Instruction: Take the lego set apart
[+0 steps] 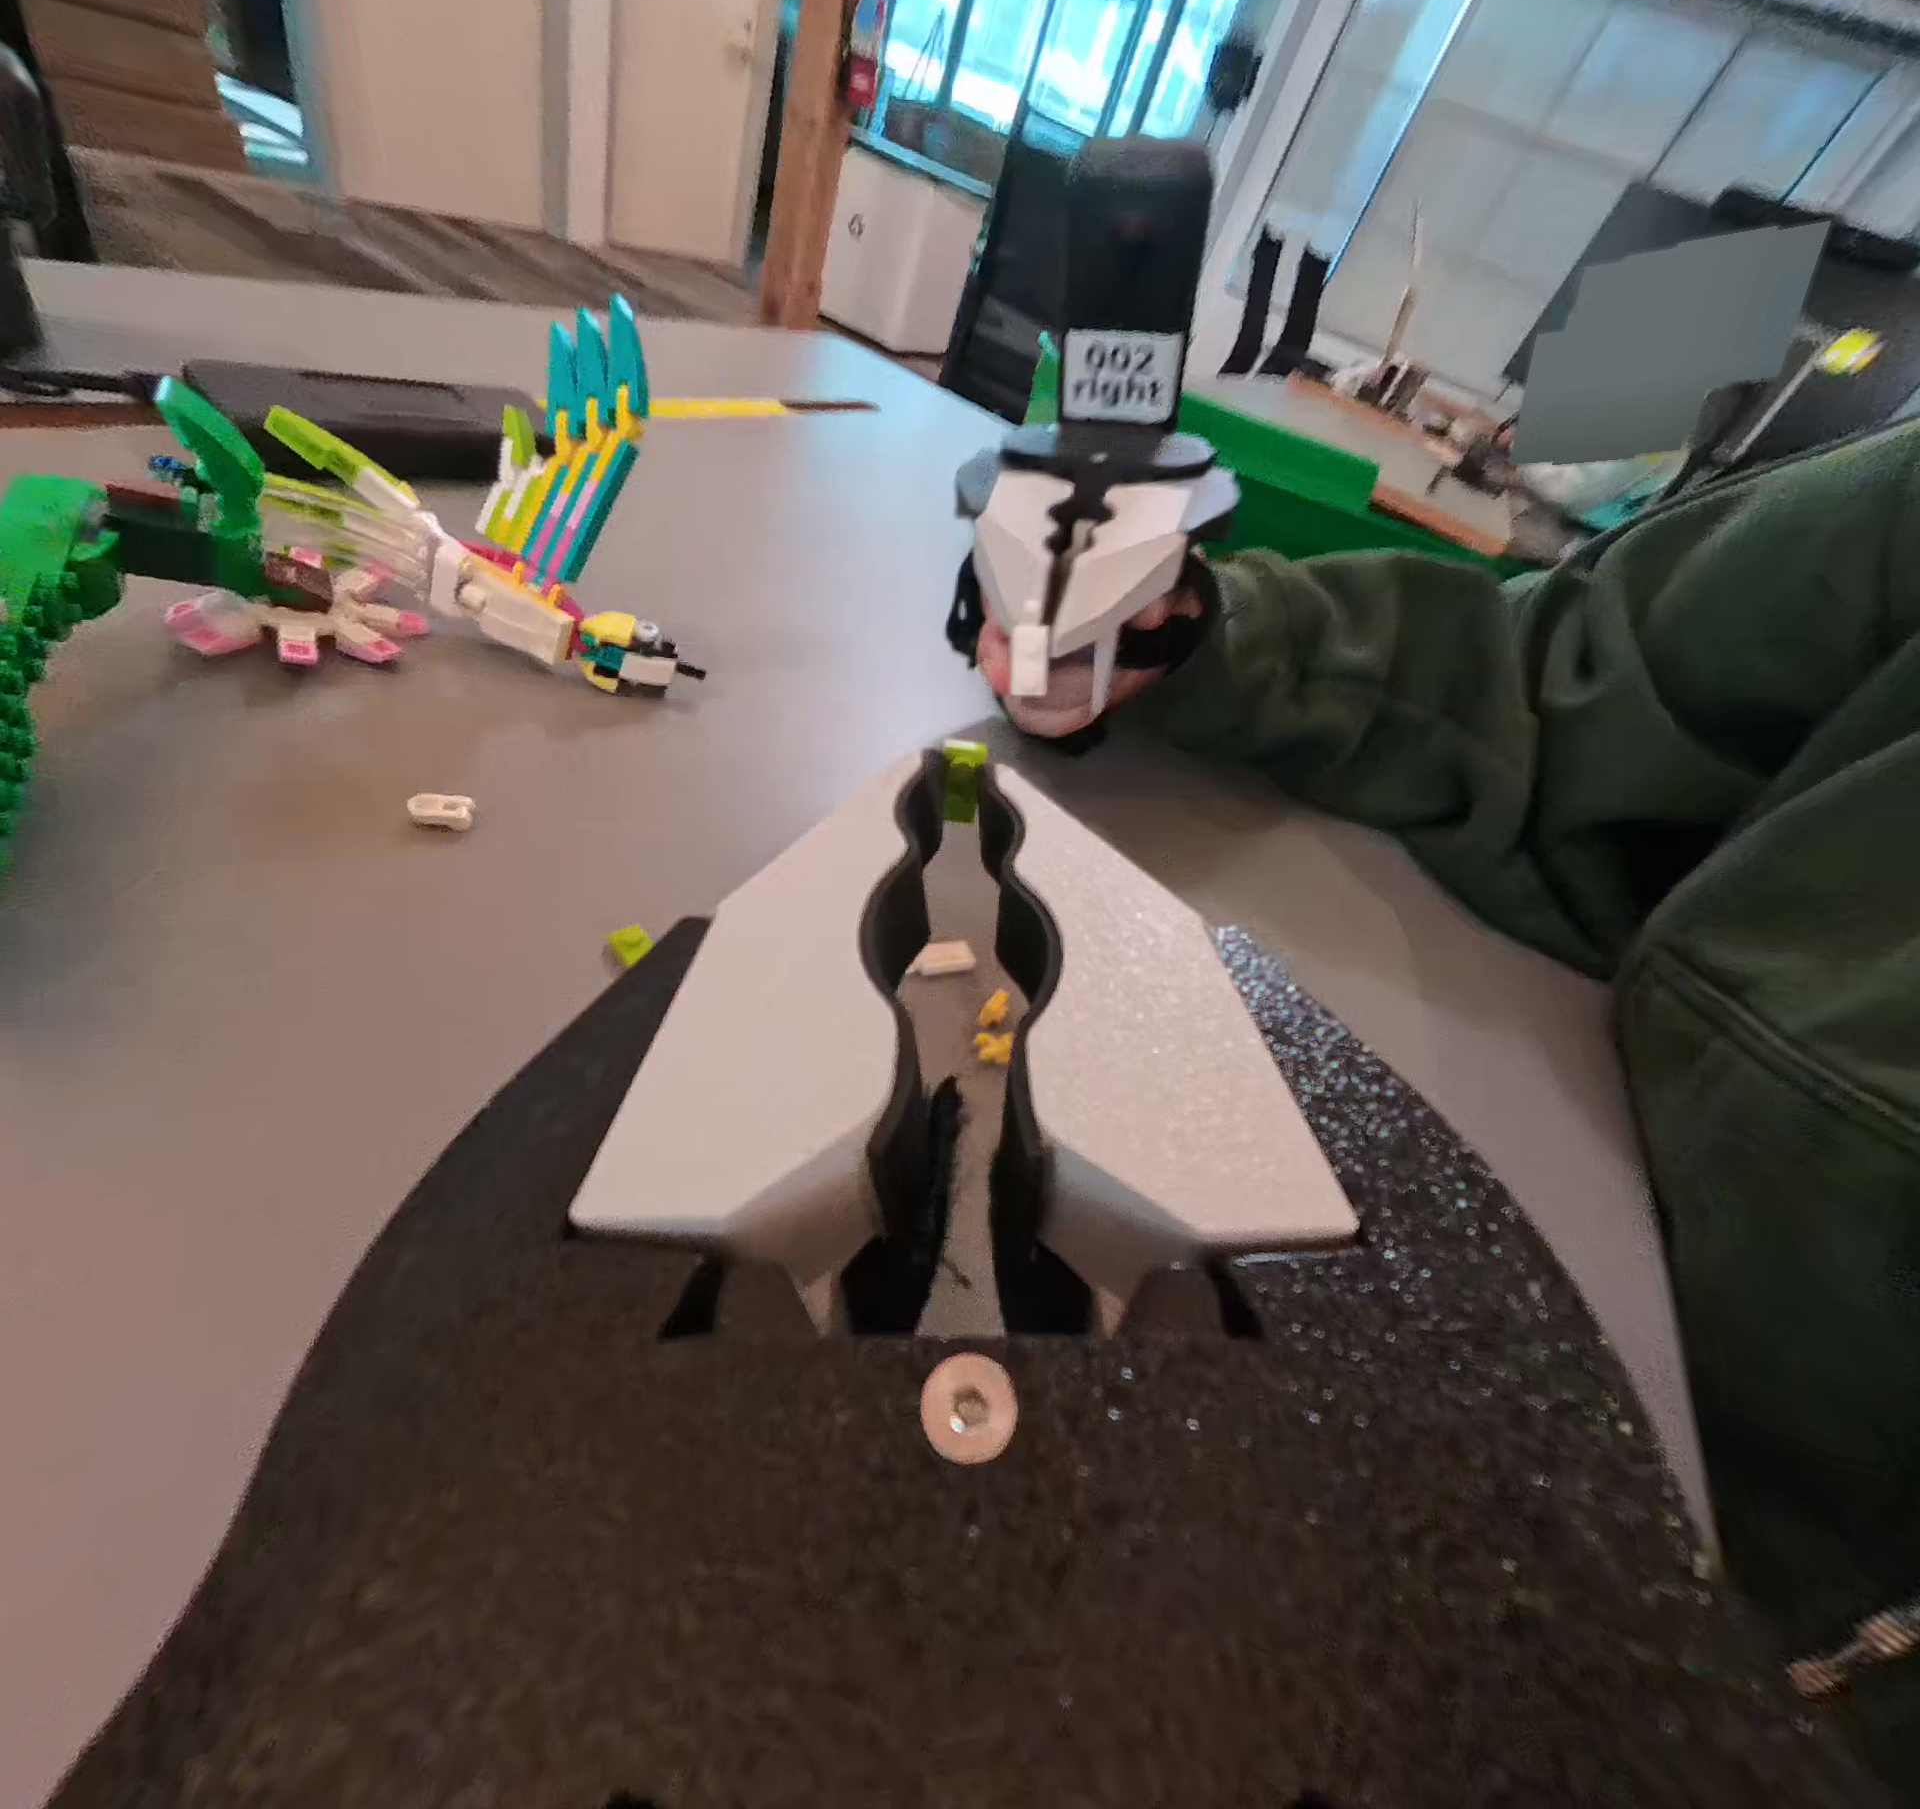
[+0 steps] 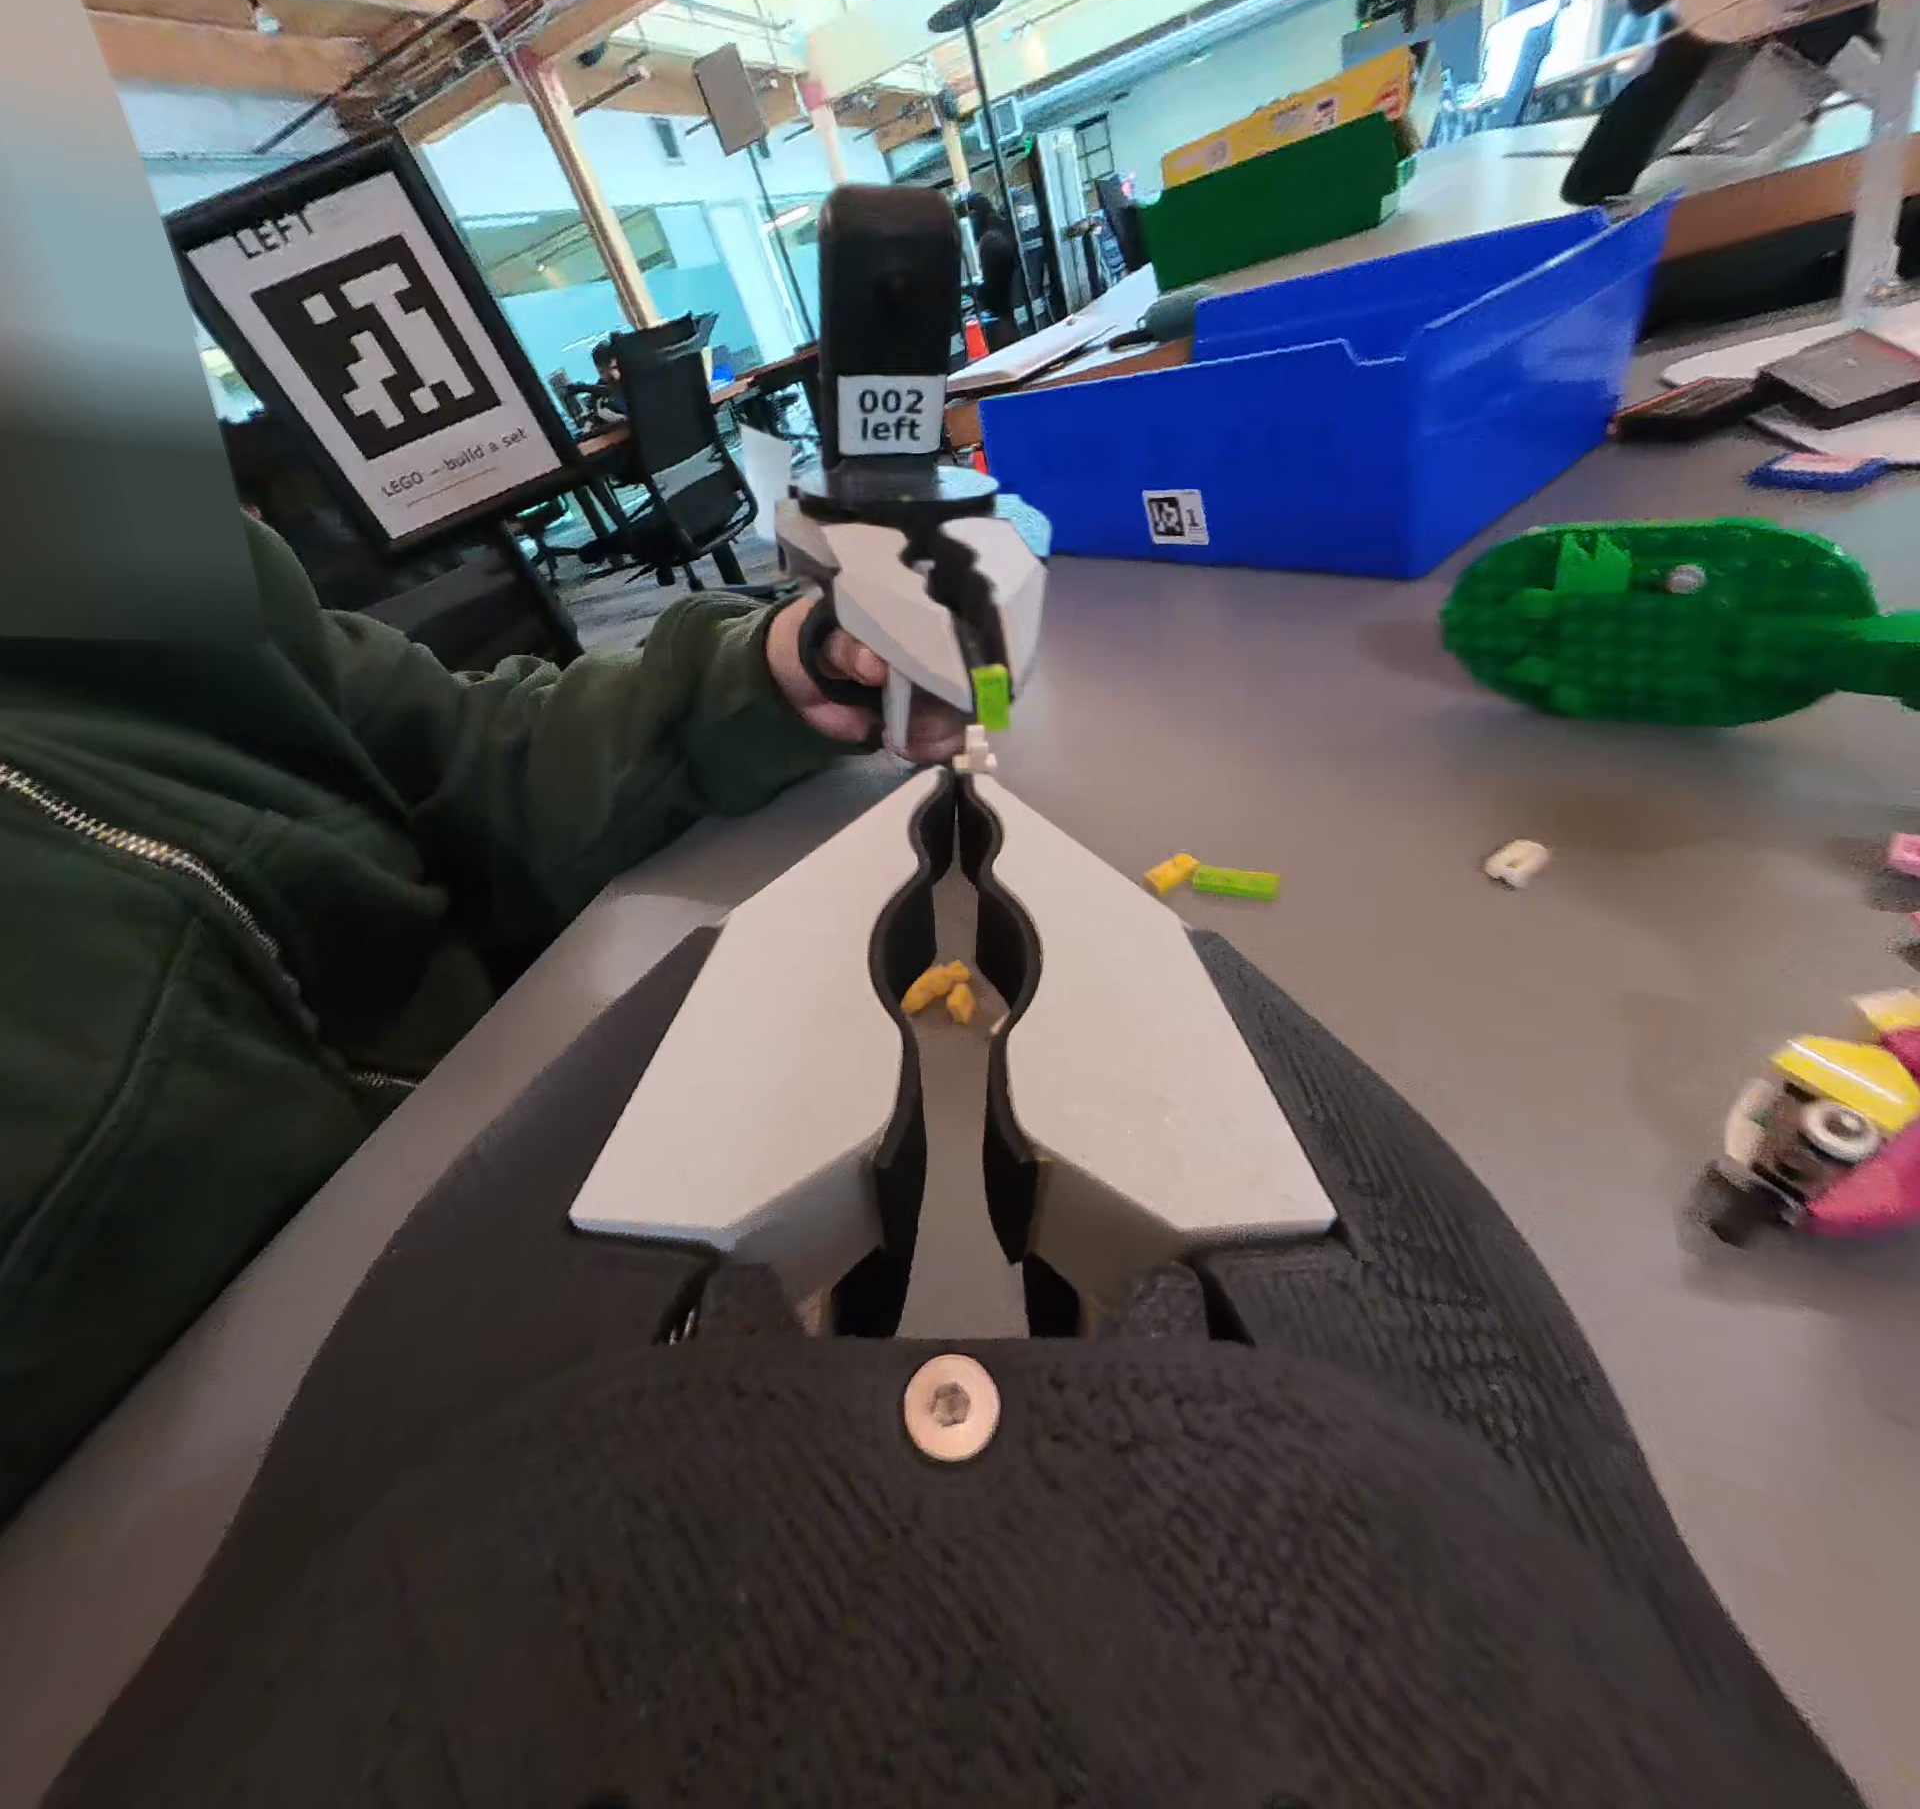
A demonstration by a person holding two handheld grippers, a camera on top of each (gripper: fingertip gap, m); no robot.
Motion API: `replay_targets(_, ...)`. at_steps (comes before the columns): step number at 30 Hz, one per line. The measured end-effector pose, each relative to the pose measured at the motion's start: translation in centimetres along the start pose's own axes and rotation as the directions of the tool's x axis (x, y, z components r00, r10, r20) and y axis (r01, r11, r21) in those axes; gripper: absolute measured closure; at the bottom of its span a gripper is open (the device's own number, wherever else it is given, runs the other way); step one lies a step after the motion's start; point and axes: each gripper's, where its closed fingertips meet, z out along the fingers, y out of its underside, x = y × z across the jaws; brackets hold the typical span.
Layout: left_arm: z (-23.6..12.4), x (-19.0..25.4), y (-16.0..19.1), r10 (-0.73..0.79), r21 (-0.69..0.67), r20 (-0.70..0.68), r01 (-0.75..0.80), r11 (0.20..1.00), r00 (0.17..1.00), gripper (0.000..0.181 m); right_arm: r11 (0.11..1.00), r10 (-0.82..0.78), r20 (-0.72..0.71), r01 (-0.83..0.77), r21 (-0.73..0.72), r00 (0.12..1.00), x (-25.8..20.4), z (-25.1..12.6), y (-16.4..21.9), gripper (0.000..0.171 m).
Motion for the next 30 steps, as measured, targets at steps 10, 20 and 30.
replay_targets(10, -6.0, -3.2, -3.2, 0.154, -0.018, 0.387, -0.159, 0.987, 0.909, 0.176, 0.996, -0.064, -0.168, 0.074, 0.049, 0.984, 1.2, 1.7, -1.5, 0.171)
replay_targets(20, -26.4, -15.8, -10.2, 0.031, -0.071, 0.814, 0.047, 0.996, 0.580, 0.175, 0.983, -0.133, -0.279, 0.090, -0.159, 0.951, 9.6, 24.9, -10.7, 0.168)
replay_targets(30, -30.3, -19.5, -5.9, -0.161, -0.026, 0.797, 0.299, 0.954, 0.582, 0.126, 0.955, 0.022, -0.402, -0.138, -0.263, 0.915, 13.9, 32.2, -9.4, 0.129)
